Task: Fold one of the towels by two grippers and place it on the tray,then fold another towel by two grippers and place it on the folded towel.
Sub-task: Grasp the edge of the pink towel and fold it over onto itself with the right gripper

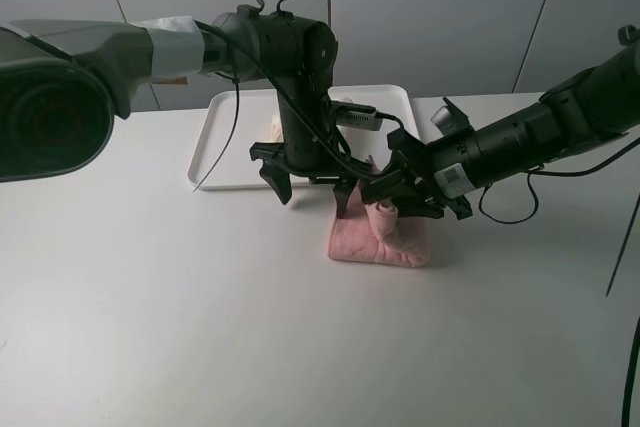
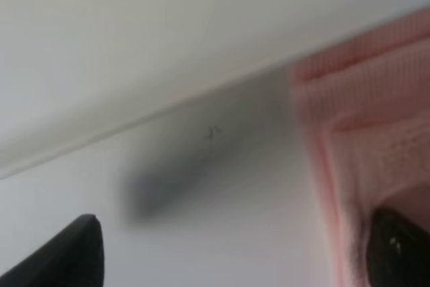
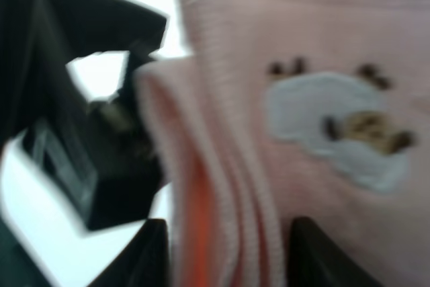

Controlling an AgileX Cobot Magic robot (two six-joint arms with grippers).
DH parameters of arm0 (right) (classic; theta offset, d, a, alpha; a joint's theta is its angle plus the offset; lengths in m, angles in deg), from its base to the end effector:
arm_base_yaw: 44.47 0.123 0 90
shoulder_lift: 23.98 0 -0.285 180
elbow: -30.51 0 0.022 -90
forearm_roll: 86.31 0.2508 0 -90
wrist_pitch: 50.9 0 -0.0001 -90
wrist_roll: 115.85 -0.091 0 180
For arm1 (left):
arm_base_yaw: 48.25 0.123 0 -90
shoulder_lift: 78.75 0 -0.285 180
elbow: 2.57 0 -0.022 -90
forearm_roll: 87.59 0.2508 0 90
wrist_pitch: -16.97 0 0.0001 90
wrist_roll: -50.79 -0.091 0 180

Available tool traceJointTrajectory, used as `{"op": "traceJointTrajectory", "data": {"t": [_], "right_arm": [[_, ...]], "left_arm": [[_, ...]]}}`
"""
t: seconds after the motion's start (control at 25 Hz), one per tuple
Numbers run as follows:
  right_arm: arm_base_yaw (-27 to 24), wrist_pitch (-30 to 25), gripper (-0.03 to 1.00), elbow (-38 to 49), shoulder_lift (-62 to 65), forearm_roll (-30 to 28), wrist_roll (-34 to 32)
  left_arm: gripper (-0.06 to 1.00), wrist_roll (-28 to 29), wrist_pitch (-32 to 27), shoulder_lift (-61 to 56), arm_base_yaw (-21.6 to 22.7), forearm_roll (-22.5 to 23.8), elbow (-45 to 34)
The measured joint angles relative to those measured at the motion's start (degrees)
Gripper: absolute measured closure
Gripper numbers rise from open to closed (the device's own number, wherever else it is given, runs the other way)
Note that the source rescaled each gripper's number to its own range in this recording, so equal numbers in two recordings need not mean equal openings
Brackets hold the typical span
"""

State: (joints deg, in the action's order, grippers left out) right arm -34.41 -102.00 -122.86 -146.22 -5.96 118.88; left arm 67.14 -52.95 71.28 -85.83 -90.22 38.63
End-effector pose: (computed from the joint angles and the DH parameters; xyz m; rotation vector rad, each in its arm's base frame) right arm 0.3027 0.1247 0.1058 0.0222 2.7470 1.3577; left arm 0.3885 -0.3039 0.1143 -0.5549 -3.0911 0.0761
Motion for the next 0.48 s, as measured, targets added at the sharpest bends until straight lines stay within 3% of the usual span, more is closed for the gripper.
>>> {"op": "traceJointTrajectory", "data": {"t": [0.24, 0.48], "right_arm": [[0.1, -4.4, 0.52, 0.0, 0.0, 1.6, 2.2], [0.1, -7.8, 0.29, 0.0, 0.1, 4.4, 5.2]], "left_arm": [[-0.05, 0.0, 0.1, -5.3, 3.2, -2.2, 0.4], [-0.05, -0.9, 0.2, -9.2, 5.0, -3.0, 0.8]]}}
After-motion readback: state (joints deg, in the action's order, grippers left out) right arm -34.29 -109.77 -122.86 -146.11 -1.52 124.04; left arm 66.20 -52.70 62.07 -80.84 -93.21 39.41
